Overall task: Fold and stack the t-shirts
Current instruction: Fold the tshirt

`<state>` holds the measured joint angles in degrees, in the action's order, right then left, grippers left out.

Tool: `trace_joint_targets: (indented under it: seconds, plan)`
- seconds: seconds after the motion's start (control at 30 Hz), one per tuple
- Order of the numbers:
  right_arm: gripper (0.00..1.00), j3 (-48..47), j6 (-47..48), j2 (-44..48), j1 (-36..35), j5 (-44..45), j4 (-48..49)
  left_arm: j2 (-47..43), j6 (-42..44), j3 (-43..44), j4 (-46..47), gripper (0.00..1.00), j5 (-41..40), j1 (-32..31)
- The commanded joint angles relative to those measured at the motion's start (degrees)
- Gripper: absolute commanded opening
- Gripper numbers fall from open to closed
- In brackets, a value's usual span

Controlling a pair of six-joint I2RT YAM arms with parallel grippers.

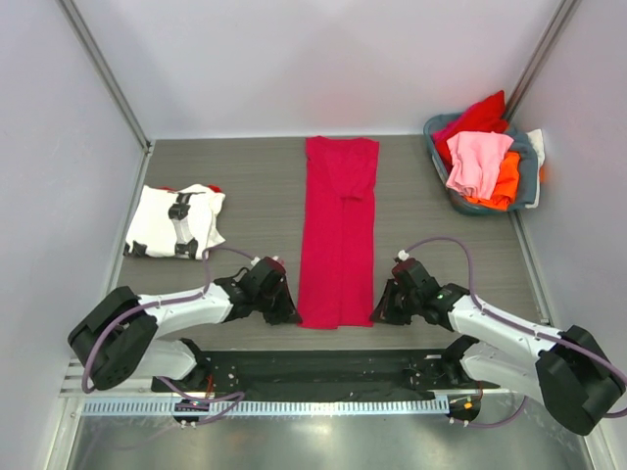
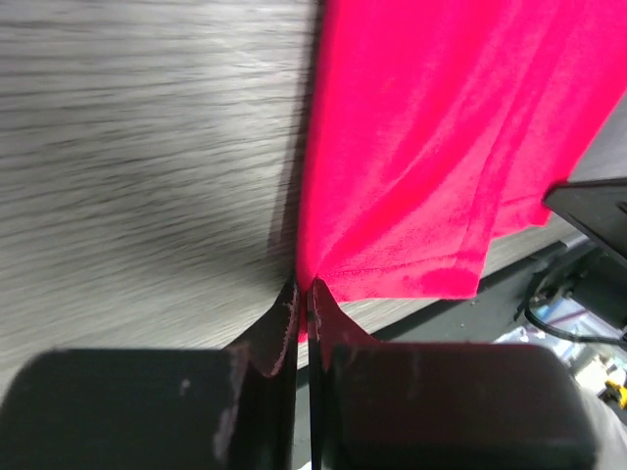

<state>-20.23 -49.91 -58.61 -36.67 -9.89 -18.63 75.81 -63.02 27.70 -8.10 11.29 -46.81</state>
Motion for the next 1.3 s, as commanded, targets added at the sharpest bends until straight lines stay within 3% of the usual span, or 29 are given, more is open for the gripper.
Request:
trace_joint_targets:
  seconds: [0.0,0.5,0.73,0.9,1.1,1.27]
  plan:
    - [0.01,-0.77,-0.28,2.71,-0.51,2.15,-2.54,-3.03,0.45,-0.63,-4.99,0.00,-3.99,-0.30]
    - [0.01,-2.53,-0.54,10.88,-0.60,1.80,-9.40,-8.74,-4.20,-1.25,-4.56,0.05,-2.50,-1.80]
    - [0.01,-6.66,-0.19,15.10,-0.51,9.61,-12.66,-11.92,-5.71,2.25,-4.99,0.03,-3.72,-1.71]
    - [0.01,-11.32,0.78,12.21,-0.51,16.91,-12.48,-8.84,-5.36,8.15,-5.96,0.00,-3.73,0.13]
    - [0.01,-19.05,4.03,3.88,-0.16,30.00,-10.73,-2.78,-2.81,16.14,-5.08,0.00,-1.45,7.24]
    - [0.01,-27.21,7.89,-5.80,2.38,32.83,-8.62,3.28,0.35,24.84,-6.58,0.00,-0.83,13.58]
